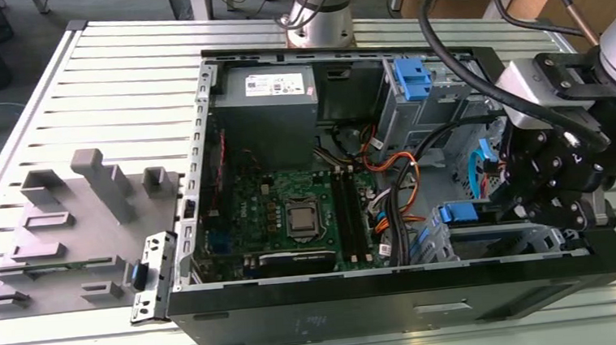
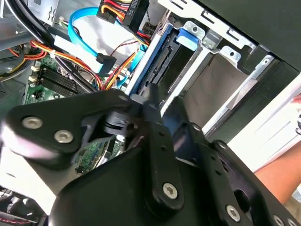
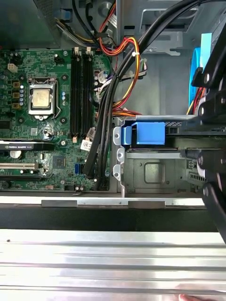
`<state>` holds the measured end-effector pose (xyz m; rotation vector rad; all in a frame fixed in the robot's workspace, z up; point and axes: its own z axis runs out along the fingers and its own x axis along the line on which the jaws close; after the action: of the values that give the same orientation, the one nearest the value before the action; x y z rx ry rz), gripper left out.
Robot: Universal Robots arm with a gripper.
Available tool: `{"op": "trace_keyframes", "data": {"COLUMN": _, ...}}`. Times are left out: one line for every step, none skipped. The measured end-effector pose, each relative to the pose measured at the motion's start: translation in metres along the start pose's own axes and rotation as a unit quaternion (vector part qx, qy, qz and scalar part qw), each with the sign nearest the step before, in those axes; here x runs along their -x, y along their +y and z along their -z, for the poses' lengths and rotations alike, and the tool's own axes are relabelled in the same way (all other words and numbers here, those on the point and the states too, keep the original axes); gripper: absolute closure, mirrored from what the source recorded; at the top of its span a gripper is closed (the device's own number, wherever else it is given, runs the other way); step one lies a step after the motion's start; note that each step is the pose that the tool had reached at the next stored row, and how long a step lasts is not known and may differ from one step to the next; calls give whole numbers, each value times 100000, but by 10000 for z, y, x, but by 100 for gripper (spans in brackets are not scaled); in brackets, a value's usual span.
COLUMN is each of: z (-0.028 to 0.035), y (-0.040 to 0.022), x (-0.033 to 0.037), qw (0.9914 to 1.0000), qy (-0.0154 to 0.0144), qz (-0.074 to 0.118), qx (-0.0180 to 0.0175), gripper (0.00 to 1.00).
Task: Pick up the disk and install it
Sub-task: 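Insert the disk into the insertion slot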
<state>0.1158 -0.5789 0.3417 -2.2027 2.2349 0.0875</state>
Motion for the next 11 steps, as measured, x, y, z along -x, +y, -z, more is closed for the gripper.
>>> {"op": "trace_keyframes", "data": {"z": 1, "y": 0, "x": 0, "qw": 100000, "qy": 0, "qz": 0, "qx": -2, "gripper": 73}}
{"op": "trace_keyframes", "data": {"z": 2, "y": 0, "x": 0, "qw": 100000, "qy": -1, "qz": -1, "qx": -1, "gripper": 73}}
{"op": "trace_keyframes", "data": {"z": 3, "y": 0, "x": 0, "qw": 100000, "qy": 2, "qz": -1, "qx": 0, "gripper": 79}}
{"op": "trace_keyframes", "data": {"z": 4, "y": 0, "x": 0, "qw": 100000, "qy": 0, "qz": -1, "qx": 0, "gripper": 85}}
{"op": "trace_keyframes", "data": {"z": 5, "y": 0, "x": 0, "qw": 100000, "qy": 0, "qz": 0, "qx": -1, "gripper": 85}}
{"op": "trace_keyframes", "data": {"z": 6, "y": 0, "x": 0, "qw": 100000, "qy": 2, "qz": -1, "qx": -2, "gripper": 89}}
{"op": "trace_keyframes", "data": {"z": 7, "y": 0, "x": 0, "qw": 100000, "qy": 3, "qz": -2, "qx": -1, "gripper": 89}}
{"op": "trace_keyframes", "data": {"z": 7, "y": 0, "x": 0, "qw": 100000, "qy": -1, "qz": -1, "qx": 0, "gripper": 89}}
{"op": "trace_keyframes", "data": {"z": 8, "y": 0, "x": 0, "qw": 100000, "qy": 2, "qz": 0, "qx": -2, "gripper": 89}}
{"op": "trace_keyframes", "data": {"z": 9, "y": 1, "x": 0, "qw": 100000, "qy": -1, "qz": -1, "qx": 0, "gripper": 89}}
{"op": "trace_keyframes", "data": {"z": 9, "y": 0, "x": 1, "qw": 100000, "qy": -1, "qz": 3, "qx": -15, "gripper": 89}}
